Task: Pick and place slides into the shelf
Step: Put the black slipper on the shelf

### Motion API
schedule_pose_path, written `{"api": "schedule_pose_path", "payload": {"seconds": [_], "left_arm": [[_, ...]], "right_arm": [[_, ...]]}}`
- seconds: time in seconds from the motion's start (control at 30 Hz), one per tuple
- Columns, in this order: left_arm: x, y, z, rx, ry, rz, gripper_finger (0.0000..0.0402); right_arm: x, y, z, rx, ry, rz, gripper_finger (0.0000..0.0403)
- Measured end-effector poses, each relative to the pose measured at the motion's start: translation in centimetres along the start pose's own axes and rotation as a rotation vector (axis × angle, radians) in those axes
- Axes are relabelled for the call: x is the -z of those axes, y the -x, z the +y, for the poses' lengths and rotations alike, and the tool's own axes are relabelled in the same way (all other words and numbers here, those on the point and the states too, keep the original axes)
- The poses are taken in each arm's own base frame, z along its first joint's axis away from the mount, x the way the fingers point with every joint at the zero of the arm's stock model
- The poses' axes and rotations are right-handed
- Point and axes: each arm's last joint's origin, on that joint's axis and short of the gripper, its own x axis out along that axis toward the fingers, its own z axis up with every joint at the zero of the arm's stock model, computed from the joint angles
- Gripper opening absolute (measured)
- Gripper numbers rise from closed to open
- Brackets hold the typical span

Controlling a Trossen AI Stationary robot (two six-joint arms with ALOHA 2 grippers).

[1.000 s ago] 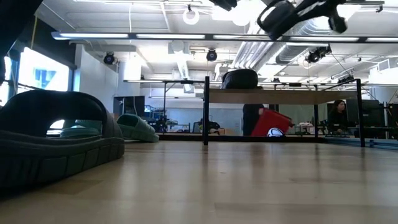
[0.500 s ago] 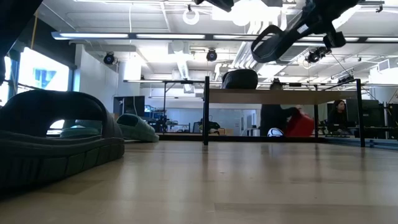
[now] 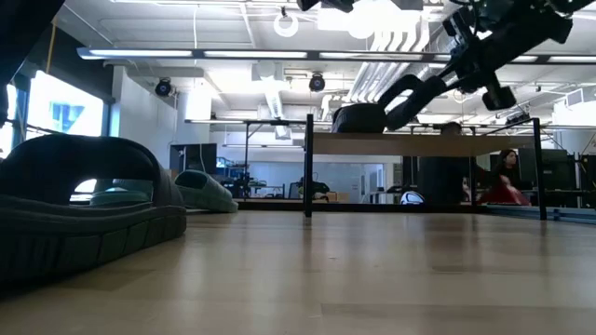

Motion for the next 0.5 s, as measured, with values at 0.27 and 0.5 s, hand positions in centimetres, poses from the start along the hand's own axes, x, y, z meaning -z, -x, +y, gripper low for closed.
{"api": "schedule_pose_path", "payload": {"seconds": [0.27, 0.5], "left_arm": [[0.0, 0.0, -0.2, 0.049, -0.027, -0.009, 0.0035], [-0.4, 0.0, -0.1, 0.044, -0.027, -0.044, 0.0035]], "right_arm": [[0.1, -0.9, -1.5, -0.036, -0.029, 0.025, 0.0037], [-0.2, -0.8, -1.8, -0.075, -0.055, 0.031, 0.0037]]}}
